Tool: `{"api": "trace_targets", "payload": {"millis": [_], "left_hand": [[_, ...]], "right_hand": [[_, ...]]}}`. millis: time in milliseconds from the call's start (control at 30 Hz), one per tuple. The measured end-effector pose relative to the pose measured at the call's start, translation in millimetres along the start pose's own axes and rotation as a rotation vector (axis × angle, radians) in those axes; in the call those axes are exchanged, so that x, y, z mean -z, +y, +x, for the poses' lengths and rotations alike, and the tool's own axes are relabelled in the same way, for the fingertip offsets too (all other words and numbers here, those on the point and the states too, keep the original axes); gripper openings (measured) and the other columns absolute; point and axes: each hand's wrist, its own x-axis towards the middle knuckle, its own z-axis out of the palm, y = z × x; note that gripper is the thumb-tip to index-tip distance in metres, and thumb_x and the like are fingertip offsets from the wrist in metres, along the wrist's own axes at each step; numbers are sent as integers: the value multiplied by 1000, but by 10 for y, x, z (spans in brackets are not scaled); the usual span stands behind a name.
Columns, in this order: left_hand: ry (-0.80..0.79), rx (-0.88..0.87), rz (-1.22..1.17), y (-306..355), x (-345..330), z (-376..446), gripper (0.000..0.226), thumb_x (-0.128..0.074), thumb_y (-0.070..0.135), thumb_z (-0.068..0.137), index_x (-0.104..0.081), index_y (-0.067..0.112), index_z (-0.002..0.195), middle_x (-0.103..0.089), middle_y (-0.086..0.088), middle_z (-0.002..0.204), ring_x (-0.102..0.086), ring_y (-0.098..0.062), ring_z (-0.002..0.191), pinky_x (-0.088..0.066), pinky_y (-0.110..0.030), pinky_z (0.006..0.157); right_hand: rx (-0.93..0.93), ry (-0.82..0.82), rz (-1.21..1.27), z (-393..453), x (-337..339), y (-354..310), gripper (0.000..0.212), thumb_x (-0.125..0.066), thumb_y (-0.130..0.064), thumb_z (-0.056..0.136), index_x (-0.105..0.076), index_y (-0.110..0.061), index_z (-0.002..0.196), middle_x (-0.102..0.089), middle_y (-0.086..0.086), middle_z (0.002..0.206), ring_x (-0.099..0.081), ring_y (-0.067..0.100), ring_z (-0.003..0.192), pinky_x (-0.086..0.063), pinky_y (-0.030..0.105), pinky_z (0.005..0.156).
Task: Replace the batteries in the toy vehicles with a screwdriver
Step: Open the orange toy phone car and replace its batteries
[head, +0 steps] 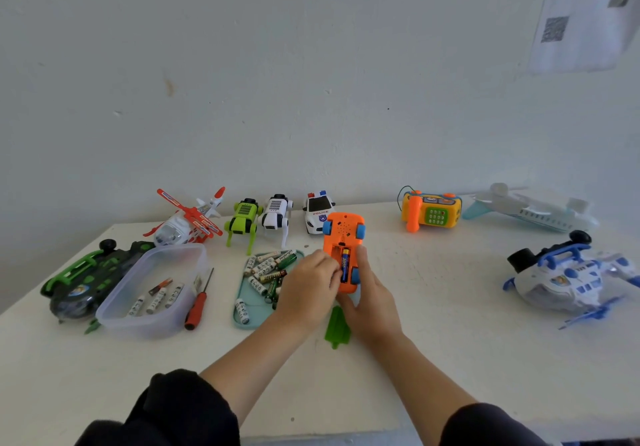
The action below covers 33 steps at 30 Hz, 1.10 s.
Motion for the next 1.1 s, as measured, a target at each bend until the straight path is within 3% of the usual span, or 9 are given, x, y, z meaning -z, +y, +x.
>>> {"api": "trace_targets", "payload": {"millis": [100,233,367,467,567,733,833,967,1100], "left_hand": [[38,-147,89,-30,-27,-55,21,-53,23,83,-69,14,74,-62,6,75,-54,-13,66,-49,-27,52],[60,-255,105,-152,-33,-119,29,-48,25,85,-74,15,93,-70,7,94,-50,-12,88,-39,-29,72],[71,-266,99,-278,-56,-166,33,-49,30,86,-73,18,105,-71,6,107,-49,-12,103,-32,-34,79],[68,-176,61,-287,-69,-168,32,-52,30,84,-71,20,109,-68,1,112,-47,-17,105,-38,-36,84],[-49,125,-90,-198,-19,-93,52,-67,22,84,-52,20,133,-53,-7,127,-46,-22,117,-43,-43,97],[-286,477,-556,-33,121,130,87,-75,15,79,-21,28,147,-48,12,115,-50,-7,111,-42,-26,95],[-371,555,-692,-74,130,214,77,-77,10,76,-34,34,136,-60,10,109,-61,-12,105,-50,-27,87],[-436,638,-801,-116,89,258,65,-77,11,76,-43,32,127,-63,8,107,-61,-10,100,-52,-34,90],[-200,476,-472,-113,56,214,79,-73,18,80,-27,31,143,-45,6,123,-46,-9,112,-45,-28,92]], "right_hand": [[-19,-2,-12,11,-43,48,80,-56,-19,92,10,-36,136,-48,4,140,-57,22,112,-42,25,86],[-19,1,5,22,-50,64,81,-58,-21,91,7,-33,138,-44,3,144,-56,20,114,-38,17,84],[-1,23,29,22,-20,41,80,-62,-24,90,0,-32,139,-45,0,143,-55,18,117,-30,9,80],[6,32,47,8,-25,34,83,-65,-22,88,1,-32,139,-48,1,141,-56,19,115,-32,10,80],[7,12,46,3,-15,25,86,-64,-22,89,7,-34,136,-47,2,142,-54,19,118,-33,12,81],[-27,11,102,0,14,0,84,-63,-24,89,7,-35,135,-46,0,142,-50,17,123,-34,13,89],[-27,25,123,-1,-1,18,84,-64,-22,89,5,-35,136,-51,1,138,-54,17,119,-33,11,86],[-26,22,128,3,-4,27,84,-64,-21,89,4,-35,135,-51,0,137,-54,18,118,-32,9,83],[-41,5,133,6,16,8,84,-63,-22,89,6,-33,137,-50,-3,137,-53,15,119,-34,11,86]]}}
